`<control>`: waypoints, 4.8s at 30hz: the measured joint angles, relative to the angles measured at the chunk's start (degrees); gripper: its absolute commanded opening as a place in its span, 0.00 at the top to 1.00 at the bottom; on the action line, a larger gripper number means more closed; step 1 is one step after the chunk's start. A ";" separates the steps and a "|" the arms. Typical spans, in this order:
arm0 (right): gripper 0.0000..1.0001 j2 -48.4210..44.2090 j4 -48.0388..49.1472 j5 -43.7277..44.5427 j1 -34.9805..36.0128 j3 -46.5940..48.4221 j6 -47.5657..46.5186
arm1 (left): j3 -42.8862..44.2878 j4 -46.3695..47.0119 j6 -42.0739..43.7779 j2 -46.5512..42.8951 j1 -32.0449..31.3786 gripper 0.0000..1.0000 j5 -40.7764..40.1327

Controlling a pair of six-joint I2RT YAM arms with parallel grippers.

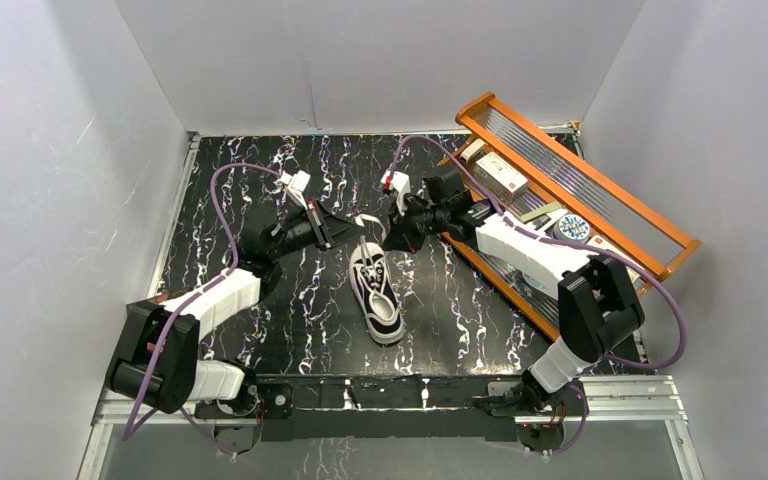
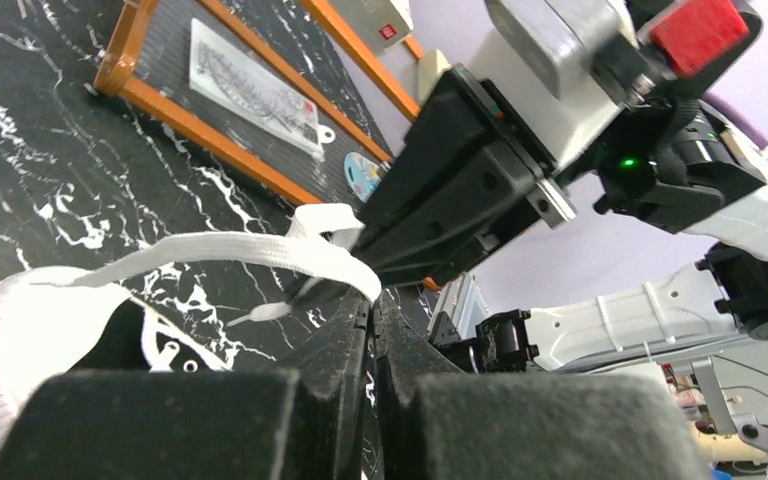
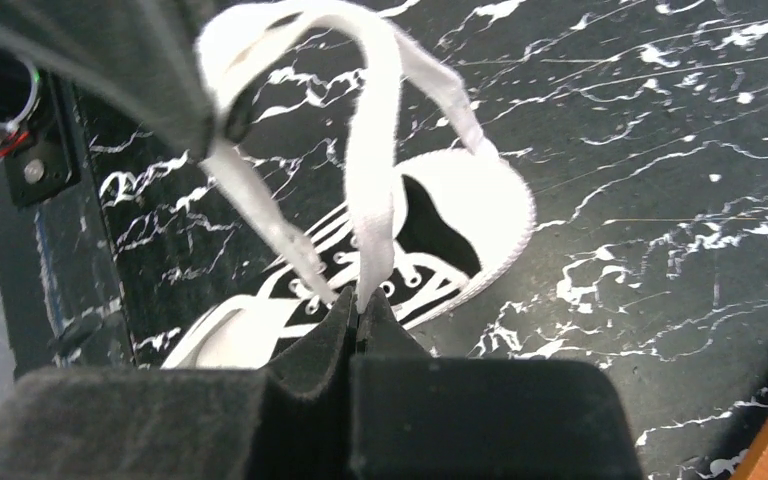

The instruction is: Tie the shoes

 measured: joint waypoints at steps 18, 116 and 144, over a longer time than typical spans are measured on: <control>1.00 0.22 5.40 -13.31 4.33 -0.26 -10.51 | 6.34 -14.53 2.27 2.62 0.55 1.00 -0.17; 1.00 26.51 -45.81 29.51 6.80 34.53 34.77 | 4.92 -29.07 -1.53 7.67 1.44 1.00 2.43; 1.00 6.95 -38.97 39.78 4.02 19.23 29.53 | 18.78 -65.72 -1.42 5.79 2.32 0.40 -18.49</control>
